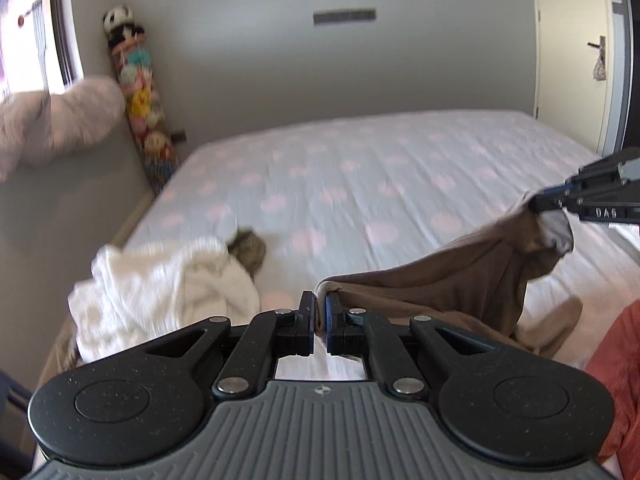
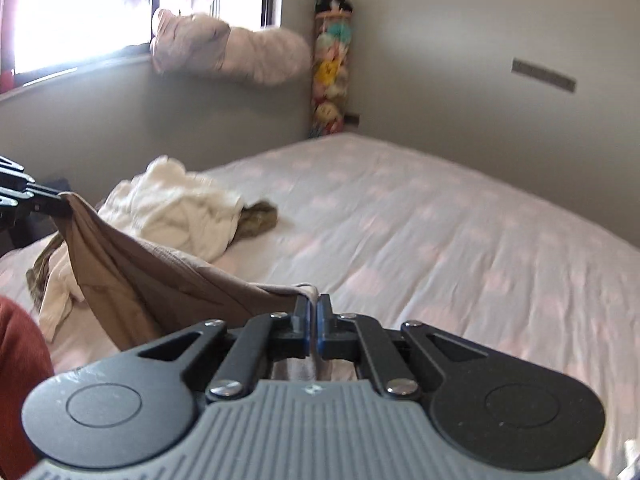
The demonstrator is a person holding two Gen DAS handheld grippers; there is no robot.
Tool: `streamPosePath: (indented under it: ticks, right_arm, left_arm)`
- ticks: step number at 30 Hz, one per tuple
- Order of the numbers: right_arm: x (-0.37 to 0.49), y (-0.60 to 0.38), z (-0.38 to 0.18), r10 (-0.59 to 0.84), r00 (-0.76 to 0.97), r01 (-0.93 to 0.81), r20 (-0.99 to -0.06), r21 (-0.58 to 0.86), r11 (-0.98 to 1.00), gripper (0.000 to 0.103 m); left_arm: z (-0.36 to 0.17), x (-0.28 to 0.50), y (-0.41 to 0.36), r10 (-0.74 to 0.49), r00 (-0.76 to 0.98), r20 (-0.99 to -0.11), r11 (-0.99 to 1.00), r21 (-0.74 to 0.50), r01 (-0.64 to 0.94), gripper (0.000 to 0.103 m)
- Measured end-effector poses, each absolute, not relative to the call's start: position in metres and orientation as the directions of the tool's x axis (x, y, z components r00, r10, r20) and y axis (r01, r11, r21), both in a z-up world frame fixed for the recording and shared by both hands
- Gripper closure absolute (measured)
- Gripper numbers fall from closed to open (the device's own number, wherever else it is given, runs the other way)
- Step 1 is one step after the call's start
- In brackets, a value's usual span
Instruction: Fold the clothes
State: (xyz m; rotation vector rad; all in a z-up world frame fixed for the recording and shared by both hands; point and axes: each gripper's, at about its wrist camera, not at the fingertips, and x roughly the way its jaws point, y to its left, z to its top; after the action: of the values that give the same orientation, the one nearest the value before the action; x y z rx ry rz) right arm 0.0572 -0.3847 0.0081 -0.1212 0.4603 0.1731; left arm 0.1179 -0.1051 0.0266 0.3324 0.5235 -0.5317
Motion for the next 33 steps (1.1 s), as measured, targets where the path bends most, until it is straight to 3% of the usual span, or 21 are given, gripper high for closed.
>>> streamPosePath:
  ticks: [11, 17, 21, 24, 33]
  right_arm:
    - [-0.028, -0.402, 0.157, 0.042, 0.998, -0.047, -0.037, -0.159, 0.986, 0.099]
    - [-0.054, -0.406, 0.186, 0.027, 0.997, -0.015, 0.070, -0.167, 0.986, 0.099]
    - [-0.051, -0.412, 0.180, 0.022, 0.998, -0.013, 0.052, -0.156, 0.988, 0.099]
    - [-0.040, -0.416, 0.163, 0.036, 0.999, -0.038, -0.012, -0.131, 0.991, 0.099]
    - [0.014, -0.427, 0.038, 0.131, 0.906, -0.136, -0.402, 0.018, 0.991, 0.099]
  left_arm:
    - [0.168, 0.057, -0.126, -0.487, 0.851, -0.197, 0.775, 0.352, 0.525, 0.100]
    - [0.197, 0.044, -0.136, -0.506, 0.852, -0.136, 0.767, 0.381, 0.516, 0.100]
    - [0.183, 0.054, -0.142, -0.498, 0.849, -0.177, 0.760, 0.383, 0.525, 0.100]
    - [0.166, 0.063, -0.146, -0.500, 0.830, -0.245, 0.747, 0.363, 0.557, 0.100]
    - [0.035, 0.107, -0.183, -0.484, 0.598, -0.639, 0.611, 0.242, 0.754, 0.100]
